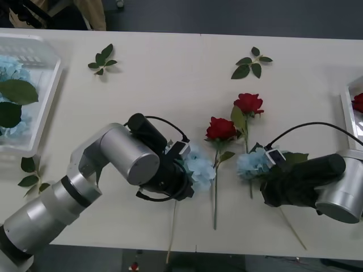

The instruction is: Put the red flowers into the right box and the blue flowers into the left box

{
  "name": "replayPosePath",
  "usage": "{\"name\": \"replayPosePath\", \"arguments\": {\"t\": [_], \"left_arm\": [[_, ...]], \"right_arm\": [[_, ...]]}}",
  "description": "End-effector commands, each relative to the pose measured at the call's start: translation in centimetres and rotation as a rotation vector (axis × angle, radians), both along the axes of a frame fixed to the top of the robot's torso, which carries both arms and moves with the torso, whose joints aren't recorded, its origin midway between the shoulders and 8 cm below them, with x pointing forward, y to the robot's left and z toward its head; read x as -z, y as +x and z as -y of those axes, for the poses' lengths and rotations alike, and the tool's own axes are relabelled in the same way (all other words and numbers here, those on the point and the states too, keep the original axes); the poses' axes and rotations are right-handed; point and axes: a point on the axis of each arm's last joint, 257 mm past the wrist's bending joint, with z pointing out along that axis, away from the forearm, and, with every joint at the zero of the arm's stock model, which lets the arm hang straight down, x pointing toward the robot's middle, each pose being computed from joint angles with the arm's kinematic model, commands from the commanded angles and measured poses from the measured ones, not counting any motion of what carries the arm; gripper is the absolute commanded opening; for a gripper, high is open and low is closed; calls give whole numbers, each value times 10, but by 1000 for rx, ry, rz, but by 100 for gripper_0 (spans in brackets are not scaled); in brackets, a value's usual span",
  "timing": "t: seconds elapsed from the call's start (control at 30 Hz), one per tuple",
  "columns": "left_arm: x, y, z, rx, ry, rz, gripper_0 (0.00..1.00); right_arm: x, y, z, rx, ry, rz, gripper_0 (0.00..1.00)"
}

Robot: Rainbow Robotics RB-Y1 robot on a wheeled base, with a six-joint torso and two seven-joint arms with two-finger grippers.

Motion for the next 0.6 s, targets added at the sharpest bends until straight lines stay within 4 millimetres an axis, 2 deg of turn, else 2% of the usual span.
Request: {"name": "replayPosePath", "arguments": {"t": [0.03, 0.17, 0.3, 0.43, 0.47, 0.6], "left_arm": [[5, 11, 6, 6, 44, 28, 73], [9, 15, 5, 2, 55, 29, 67], [12, 18, 3, 11, 82, 40, 51], [14, 21, 0, 10, 97, 48, 7], [14, 21, -2, 9, 101, 51, 0], [10, 26, -1, 13, 105, 70, 0]], "right_arm": [[-19, 5, -15, -45, 48, 45, 0], [-38, 5, -29, -90, 120, 100, 0], [-57, -1, -45, -135, 197, 145, 0], [-75, -5, -58, -173, 237, 177, 0], [-82, -5, -62, -181, 251, 189, 0], [-108, -4, -78, -168, 325, 221, 0]]}}
